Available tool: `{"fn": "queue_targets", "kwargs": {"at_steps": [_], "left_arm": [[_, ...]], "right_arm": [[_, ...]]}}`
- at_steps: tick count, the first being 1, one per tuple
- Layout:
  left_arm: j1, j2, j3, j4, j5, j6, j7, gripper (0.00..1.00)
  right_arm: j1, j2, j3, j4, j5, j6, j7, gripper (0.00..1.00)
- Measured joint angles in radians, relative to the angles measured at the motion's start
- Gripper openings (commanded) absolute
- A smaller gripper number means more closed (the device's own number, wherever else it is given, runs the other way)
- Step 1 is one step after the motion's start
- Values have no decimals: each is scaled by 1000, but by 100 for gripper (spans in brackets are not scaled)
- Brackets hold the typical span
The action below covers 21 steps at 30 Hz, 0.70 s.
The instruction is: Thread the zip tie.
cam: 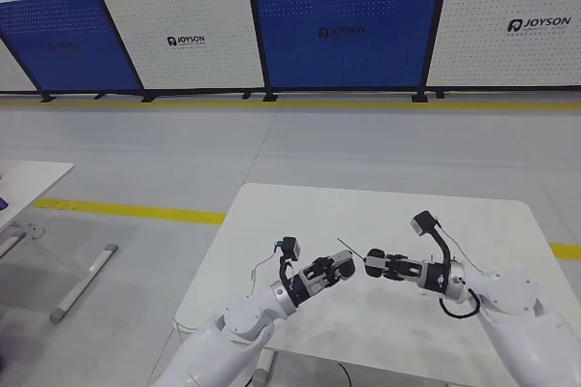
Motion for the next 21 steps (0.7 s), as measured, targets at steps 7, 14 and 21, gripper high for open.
{"fn": "queue_targets", "kwargs": {"at_steps": [7,14,21], "left_arm": [[8,1,-5,-6,4,-14,-9,9],[9,-1,-5,-6,-1,-13,-5,0],[6,-1,-2,-5,10,-2,-3,22]], "right_arm": [[12,-12,-17,16,-23,0,15,0],[19,-19,-19,22,-36,0,20,0],[17,-24,-14,23,-45,0,24,0]]}}
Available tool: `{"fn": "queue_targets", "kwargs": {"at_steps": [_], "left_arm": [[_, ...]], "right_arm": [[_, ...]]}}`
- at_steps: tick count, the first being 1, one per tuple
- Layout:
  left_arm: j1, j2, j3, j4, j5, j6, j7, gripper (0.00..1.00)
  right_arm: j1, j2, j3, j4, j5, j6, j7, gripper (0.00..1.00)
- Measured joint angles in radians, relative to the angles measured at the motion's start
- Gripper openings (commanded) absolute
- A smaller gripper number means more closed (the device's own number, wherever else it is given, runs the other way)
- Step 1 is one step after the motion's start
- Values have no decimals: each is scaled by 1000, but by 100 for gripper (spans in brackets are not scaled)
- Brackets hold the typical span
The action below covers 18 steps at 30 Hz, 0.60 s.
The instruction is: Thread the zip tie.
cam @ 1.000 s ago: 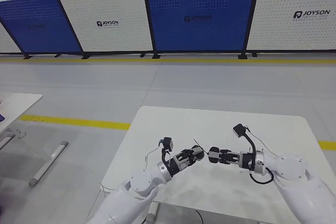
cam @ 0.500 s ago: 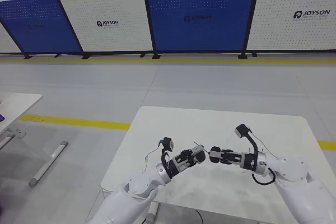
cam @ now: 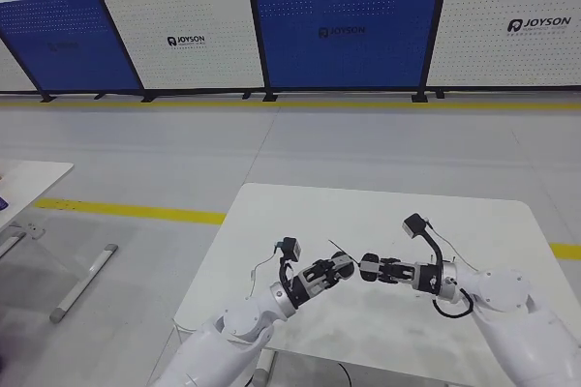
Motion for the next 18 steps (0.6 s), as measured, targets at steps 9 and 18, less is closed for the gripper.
{"fn": "queue_targets", "kwargs": {"at_steps": [9,18], "left_arm": [[4,-1,-2,-6,7,1,6,15],[2,-2,-6,-8,4,8,12,0]], "right_arm": [[-4,-4,6,-4,-12,0,5,0],[-2,-7,4,-7,-25,0,14,0]]}}
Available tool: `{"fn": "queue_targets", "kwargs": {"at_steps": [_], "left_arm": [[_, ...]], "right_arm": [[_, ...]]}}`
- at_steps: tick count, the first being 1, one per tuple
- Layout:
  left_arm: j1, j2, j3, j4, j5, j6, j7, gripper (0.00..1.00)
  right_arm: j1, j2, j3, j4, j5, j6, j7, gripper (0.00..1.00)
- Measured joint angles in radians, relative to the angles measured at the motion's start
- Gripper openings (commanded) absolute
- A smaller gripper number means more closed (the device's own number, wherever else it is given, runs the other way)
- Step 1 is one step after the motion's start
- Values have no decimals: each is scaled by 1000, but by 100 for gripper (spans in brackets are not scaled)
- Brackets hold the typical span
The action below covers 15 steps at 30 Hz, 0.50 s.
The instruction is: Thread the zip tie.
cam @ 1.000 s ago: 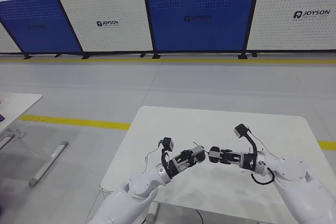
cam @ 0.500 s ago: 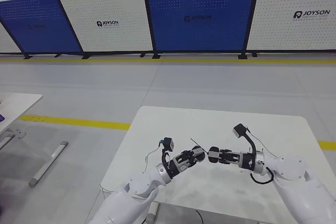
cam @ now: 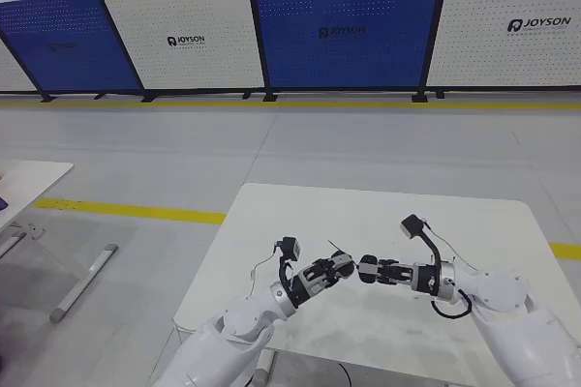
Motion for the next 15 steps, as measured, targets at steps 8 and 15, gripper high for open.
{"fn": "queue_targets", "kwargs": {"at_steps": [8,15], "left_arm": [[-8,-2,3,5,3,15,1,23],[-13,-3,0,11,0,21,5,26]], "right_arm": [[-2,-1,9,-7,-5,0,3,0],[-6,-1,17,-12,-9,0,8,0]]}}
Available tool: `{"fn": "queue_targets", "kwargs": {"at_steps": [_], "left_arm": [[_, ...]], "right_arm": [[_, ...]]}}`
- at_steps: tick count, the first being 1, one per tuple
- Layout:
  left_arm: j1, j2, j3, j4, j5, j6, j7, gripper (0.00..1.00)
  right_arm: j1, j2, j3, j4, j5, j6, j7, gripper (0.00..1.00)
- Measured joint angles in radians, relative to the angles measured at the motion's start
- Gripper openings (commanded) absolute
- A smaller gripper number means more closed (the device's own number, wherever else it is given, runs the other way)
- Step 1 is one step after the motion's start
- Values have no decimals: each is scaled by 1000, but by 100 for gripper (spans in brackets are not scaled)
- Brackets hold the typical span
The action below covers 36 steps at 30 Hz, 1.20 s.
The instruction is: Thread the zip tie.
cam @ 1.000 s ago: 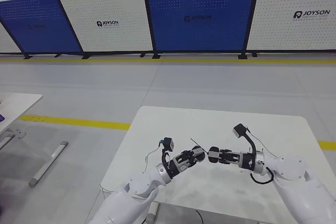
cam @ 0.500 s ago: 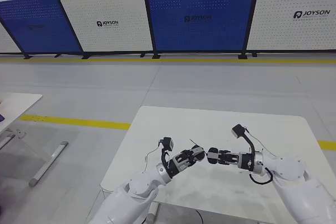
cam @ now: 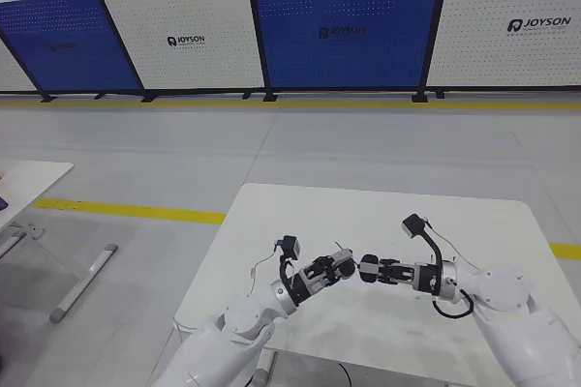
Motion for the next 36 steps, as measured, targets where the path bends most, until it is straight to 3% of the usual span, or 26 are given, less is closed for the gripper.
{"fn": "queue_targets", "kwargs": {"at_steps": [5,9,18,19,20,26,29,32,36], "left_arm": [[-4,-1,-2,5,-7,4,3,15],[-9,-3,0,10,-9,7,4,0],[-11,-5,0,13,-6,4,6,0],[-10,-5,0,12,-4,2,7,0],[-9,-5,0,11,-1,0,10,0],[8,-7,1,-2,56,-27,79,0],[13,-11,7,-4,82,-17,137,0],[8,-16,8,4,96,7,212,0],[1,-30,32,14,151,40,360,0]], "right_arm": [[-1,-1,2,-1,-3,0,5,0],[-2,-1,4,-2,-6,0,6,0],[-5,-2,9,-4,-6,0,6,2],[-5,-3,10,-3,-4,0,6,34],[-6,-3,11,-3,-1,0,7,100],[-8,-3,22,5,21,0,11,100],[-14,-2,36,7,35,0,2,100],[-24,1,60,6,53,0,-13,100],[-54,8,111,-11,92,0,-23,100]]}}
